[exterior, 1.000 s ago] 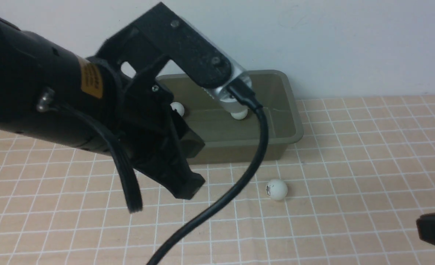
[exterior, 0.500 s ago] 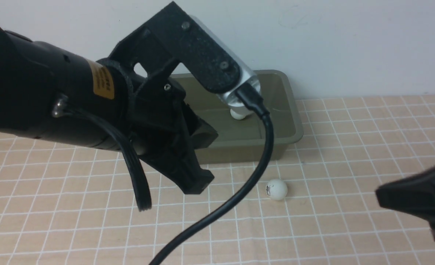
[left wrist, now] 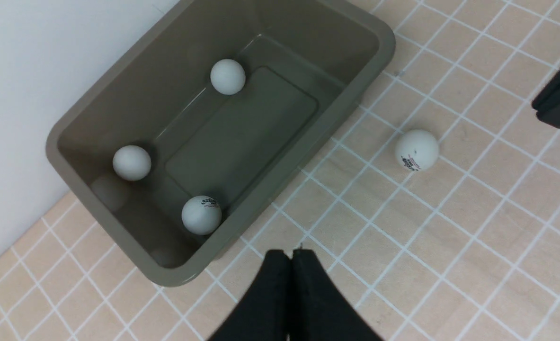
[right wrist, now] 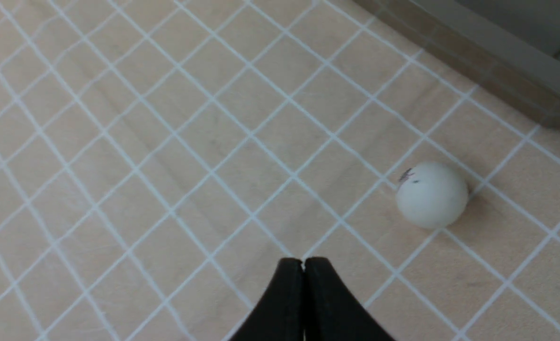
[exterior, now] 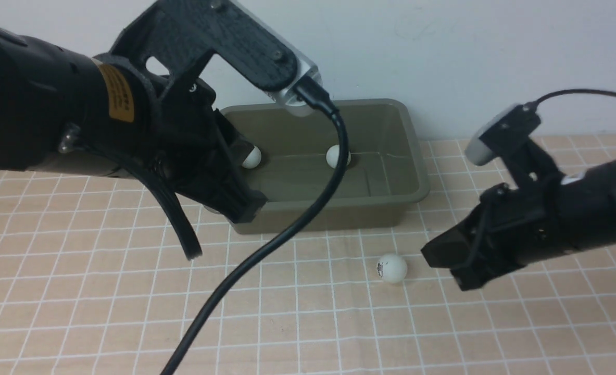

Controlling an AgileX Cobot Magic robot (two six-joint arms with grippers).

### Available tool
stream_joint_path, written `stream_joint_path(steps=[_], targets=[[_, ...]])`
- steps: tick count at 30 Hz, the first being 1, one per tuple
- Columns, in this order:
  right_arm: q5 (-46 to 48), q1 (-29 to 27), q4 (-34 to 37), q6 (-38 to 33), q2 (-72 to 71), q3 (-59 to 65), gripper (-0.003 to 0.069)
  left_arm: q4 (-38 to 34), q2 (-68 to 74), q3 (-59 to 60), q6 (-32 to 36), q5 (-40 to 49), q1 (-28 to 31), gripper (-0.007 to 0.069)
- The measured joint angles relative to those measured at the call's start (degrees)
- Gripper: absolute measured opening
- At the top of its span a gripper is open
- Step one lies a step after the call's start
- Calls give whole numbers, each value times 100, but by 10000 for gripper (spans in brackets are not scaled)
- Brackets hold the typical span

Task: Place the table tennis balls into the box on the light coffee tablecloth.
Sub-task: 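Reach for and grasp a ping pong ball on the table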

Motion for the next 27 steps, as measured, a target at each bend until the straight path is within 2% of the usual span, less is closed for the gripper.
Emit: stream_joint_path(steps=[2, 6, 10, 11, 12, 17, 27], targets=[[-245, 0, 75, -11, 367, -117, 12, 64, 0, 0, -12, 0, 7, -69], [-523, 0, 233, -22, 981, -385, 135, 145, 0, 0, -12, 12, 11, -69], [-612, 0, 398, -22, 1508, -646, 367, 163, 0, 0, -12, 136, 11, -69], [-632, 0, 418, -22, 1551, -659, 386, 163, 0, 0, -12, 168, 11, -69], [-691, 13, 481, -22, 1709, -712, 448, 163, 0, 0, -12, 210, 11, -69], [-1101, 133, 471, 7, 2018, -795, 512, 167, 0, 0, -12, 326, 11, -69], [-1978, 618, 273, 128, 2452, -811, 519, 180, 0, 0, -14, 343, 11, -69]])
